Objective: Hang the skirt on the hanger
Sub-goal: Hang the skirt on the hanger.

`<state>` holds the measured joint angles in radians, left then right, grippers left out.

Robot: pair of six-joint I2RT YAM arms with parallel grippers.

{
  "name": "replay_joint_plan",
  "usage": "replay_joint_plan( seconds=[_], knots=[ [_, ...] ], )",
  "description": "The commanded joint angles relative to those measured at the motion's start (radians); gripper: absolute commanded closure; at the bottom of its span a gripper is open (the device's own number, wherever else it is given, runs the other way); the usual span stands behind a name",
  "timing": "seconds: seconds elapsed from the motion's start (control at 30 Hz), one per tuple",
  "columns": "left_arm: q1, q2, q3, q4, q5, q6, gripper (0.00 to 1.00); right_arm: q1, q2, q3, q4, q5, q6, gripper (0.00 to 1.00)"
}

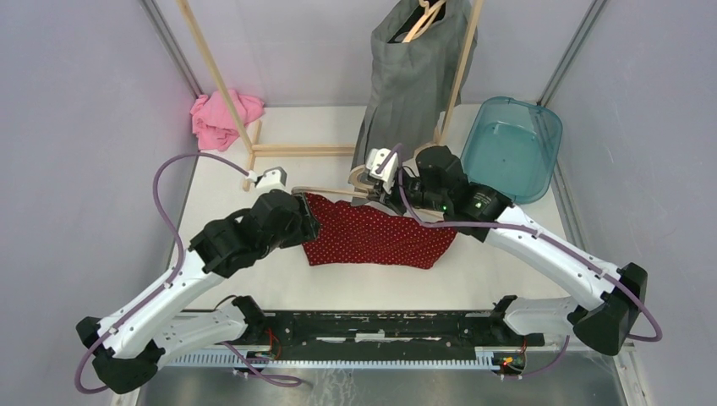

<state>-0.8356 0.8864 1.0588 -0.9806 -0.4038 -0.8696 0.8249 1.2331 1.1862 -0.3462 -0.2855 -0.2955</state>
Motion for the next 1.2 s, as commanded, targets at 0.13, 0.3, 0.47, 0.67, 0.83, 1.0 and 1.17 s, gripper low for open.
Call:
replay_joint_plan(
  seconds=[0.13,0.3,0.47,0.67,0.83,1.0,1.17],
  knots=[
    [0.006,-0.031,-0.117,0.162,0.104,-0.018,0.36,0.011,0.09,-0.007,0.184,-0.005,0.05,0.99],
    [0.006,-0.014,-0.239,0.307,0.253,-0.041,0.4,0.015,0.14,-0.077,0.317,0.013,0.096,0.99],
    [0.006,0.028,-0.312,0.395,0.314,-0.068,0.43,0.023,0.194,-0.031,0.315,0.006,0.112,0.99],
    [0.006,0.018,-0.332,0.41,0.293,-0.063,0.43,0.03,0.206,0.07,0.257,-0.029,0.124,0.99],
    [0.006,0.0,-0.348,0.423,0.29,-0.064,0.43,0.039,0.176,0.098,0.223,-0.036,0.116,0.99],
    [0.006,-0.011,-0.35,0.427,0.286,-0.062,0.43,0.045,0.154,0.13,0.175,-0.037,0.103,0.99],
    [0.006,-0.016,-0.353,0.439,0.288,-0.059,0.43,0.051,0.125,0.145,0.157,-0.036,0.099,0.99]
  ],
)
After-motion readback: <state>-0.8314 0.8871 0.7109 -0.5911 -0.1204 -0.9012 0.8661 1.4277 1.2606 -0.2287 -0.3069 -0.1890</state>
